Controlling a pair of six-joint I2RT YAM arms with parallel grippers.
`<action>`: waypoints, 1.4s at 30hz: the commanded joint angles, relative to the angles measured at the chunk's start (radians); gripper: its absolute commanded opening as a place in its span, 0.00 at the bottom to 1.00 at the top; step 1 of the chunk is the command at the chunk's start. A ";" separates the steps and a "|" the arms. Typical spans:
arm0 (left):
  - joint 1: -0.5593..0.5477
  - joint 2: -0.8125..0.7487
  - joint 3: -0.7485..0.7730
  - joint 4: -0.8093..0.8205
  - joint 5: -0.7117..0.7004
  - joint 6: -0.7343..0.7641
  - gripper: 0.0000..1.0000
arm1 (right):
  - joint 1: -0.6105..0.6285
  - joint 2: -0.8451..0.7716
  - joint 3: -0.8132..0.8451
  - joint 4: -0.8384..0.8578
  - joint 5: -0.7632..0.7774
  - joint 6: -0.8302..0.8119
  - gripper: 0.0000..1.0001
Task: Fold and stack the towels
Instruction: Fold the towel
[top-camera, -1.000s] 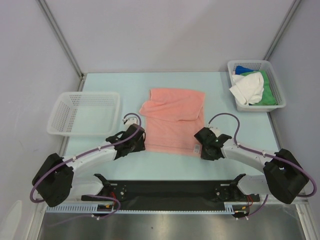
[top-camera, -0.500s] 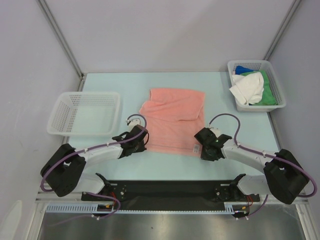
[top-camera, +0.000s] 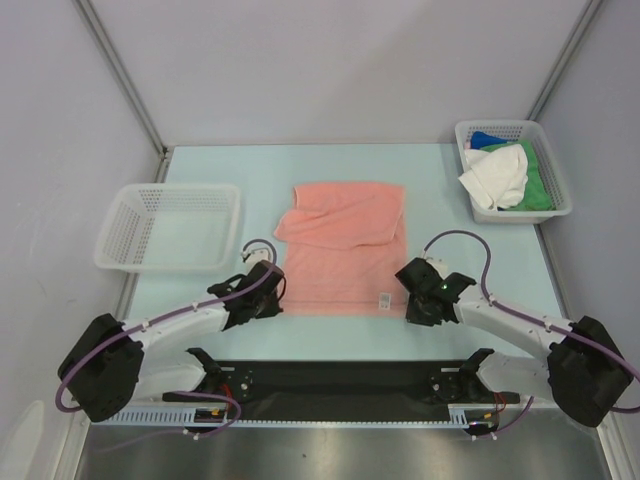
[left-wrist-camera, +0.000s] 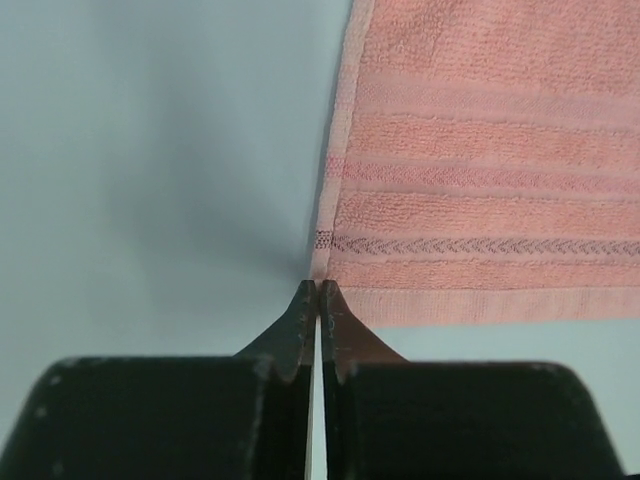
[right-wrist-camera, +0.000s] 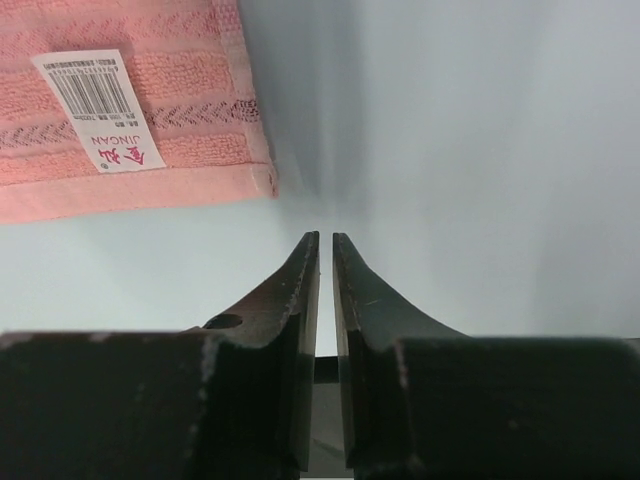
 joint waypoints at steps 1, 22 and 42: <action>-0.008 -0.030 -0.021 -0.071 0.054 -0.014 0.04 | 0.006 -0.029 -0.018 -0.028 -0.029 0.016 0.16; 0.283 0.380 0.475 0.033 -0.067 0.176 0.54 | -0.273 0.297 0.310 0.530 -0.135 -0.312 0.29; 0.343 0.599 0.492 0.369 0.067 0.253 0.61 | -0.373 0.524 0.243 0.904 -0.289 -0.355 0.44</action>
